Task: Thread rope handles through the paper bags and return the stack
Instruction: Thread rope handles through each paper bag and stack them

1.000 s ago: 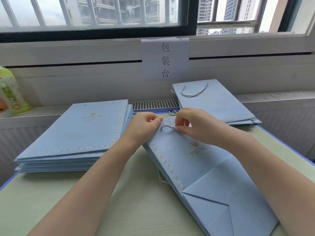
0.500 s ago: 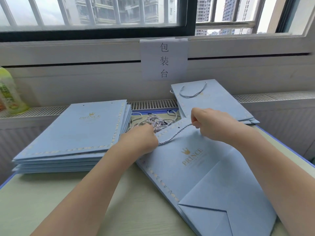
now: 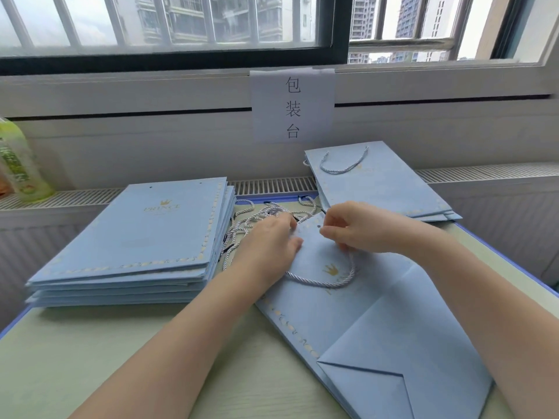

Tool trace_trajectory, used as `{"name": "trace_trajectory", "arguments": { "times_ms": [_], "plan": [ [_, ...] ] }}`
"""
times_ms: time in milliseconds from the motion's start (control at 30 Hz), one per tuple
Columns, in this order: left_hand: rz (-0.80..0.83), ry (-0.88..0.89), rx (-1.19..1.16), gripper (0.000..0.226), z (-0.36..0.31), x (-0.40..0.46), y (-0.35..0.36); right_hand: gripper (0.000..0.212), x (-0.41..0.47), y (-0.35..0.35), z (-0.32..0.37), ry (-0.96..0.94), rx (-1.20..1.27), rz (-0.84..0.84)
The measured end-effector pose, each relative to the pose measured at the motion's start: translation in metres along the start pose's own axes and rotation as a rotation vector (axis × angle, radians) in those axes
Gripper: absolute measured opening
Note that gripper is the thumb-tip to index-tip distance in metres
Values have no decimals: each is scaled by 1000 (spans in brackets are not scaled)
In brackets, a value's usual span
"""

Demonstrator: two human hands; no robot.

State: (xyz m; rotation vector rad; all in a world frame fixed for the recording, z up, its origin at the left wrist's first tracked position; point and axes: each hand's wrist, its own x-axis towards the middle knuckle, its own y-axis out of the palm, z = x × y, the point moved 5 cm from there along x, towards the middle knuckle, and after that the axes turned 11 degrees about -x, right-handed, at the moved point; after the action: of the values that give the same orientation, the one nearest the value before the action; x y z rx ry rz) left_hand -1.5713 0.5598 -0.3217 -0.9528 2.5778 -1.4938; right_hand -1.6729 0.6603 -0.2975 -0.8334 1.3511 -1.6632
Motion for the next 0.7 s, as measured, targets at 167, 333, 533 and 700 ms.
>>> {"name": "trace_trajectory", "arguments": {
  "times_ms": [167, 333, 533, 700],
  "plan": [
    [4, -25, 9, 32, -1, -1, 1, 32, 6, 7, -7, 232, -109, -190],
    [10, -41, 68, 35, -1, -3, 2, 19, 8, 8, -7, 202, -115, -180],
    [14, -149, 44, 35, 2, -3, -6, 20, 6, 3, 5, 63, -120, -211],
    [106, -275, -195, 16, 9, 2, 0, 24, 8, 12, 9, 5, -21, -167]
  ]
}}
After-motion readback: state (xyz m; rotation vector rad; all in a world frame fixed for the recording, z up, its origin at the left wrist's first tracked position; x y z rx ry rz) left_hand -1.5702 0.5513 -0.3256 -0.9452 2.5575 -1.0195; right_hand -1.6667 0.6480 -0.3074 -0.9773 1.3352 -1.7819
